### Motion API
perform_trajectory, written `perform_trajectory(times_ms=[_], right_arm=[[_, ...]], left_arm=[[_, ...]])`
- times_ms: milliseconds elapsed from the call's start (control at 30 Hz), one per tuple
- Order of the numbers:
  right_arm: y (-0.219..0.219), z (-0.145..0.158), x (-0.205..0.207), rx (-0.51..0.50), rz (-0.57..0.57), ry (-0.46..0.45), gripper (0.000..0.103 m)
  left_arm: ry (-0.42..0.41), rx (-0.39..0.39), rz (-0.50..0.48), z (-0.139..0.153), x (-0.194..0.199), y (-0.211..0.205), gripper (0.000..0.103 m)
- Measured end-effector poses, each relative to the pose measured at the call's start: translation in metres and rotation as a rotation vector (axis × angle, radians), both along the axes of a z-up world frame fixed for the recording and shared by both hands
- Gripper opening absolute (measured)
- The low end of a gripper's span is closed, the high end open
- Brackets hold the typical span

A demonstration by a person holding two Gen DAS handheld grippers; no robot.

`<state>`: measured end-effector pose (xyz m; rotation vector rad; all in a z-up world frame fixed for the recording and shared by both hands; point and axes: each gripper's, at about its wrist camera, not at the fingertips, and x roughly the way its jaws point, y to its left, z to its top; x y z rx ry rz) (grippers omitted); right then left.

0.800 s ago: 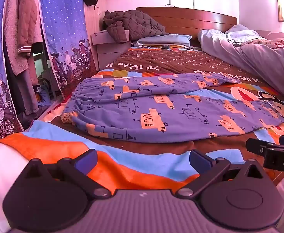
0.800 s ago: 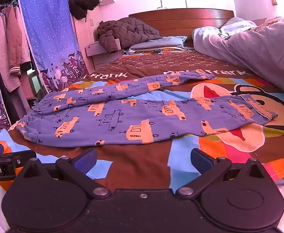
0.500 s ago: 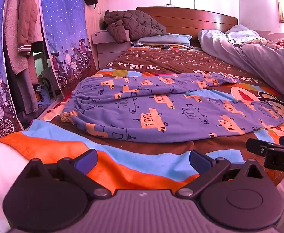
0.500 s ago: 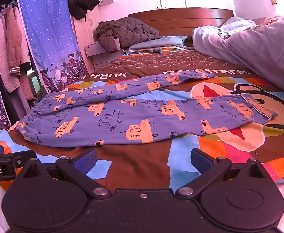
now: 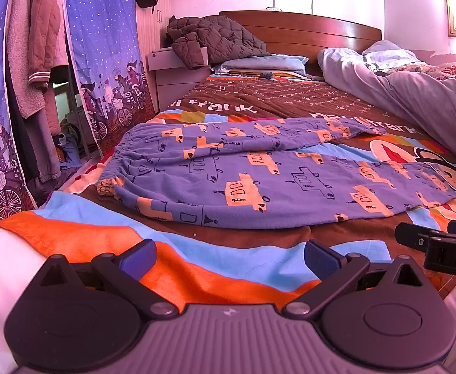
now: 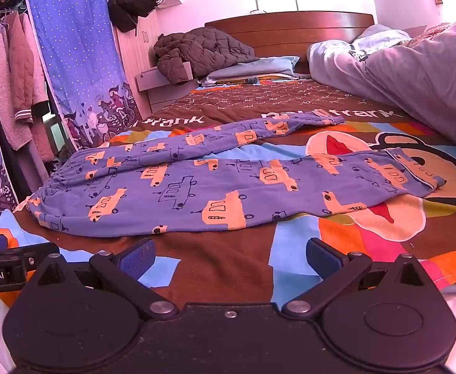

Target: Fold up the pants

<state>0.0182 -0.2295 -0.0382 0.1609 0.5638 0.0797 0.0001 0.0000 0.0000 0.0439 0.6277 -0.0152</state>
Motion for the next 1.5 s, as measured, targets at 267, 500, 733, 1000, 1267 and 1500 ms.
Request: perform_trajectory(times_ms=[267, 500, 733, 1000, 1267, 1500], right_arm=[[-0.001, -0.0004, 0.0005, 0.003, 0.0, 0.001, 0.102], [-0.0014, -0.0008, 0.0007, 0.006, -0.001, 0.003, 0.102], [-0.0014, -0.001, 0.0007, 0.009, -0.002, 0.004, 0.102], [-0.0014, -0.0011, 0.001, 0.011, -0.002, 0.005, 0.102], [-0.0014, -0.0011, 0.001, 0.012, -0.002, 0.006, 0.102], [-0.0014, -0.0013, 0.001, 0.013, -0.002, 0.007, 0.102]], left_arm=[[0.0, -0.001, 0.001, 0.0001, 0.0, 0.0, 0.103], [0.001, -0.002, 0.0, 0.0001, 0.0, -0.0001, 0.103], [0.001, -0.003, 0.0, 0.0001, -0.0001, 0.0, 0.103], [0.001, -0.004, 0.001, 0.0001, 0.0, 0.0001, 0.103], [0.001, -0.005, 0.0, 0.0001, 0.0, 0.0001, 0.103], [0.002, -0.005, 0.0, 0.0001, 0.0, 0.0001, 0.103]])
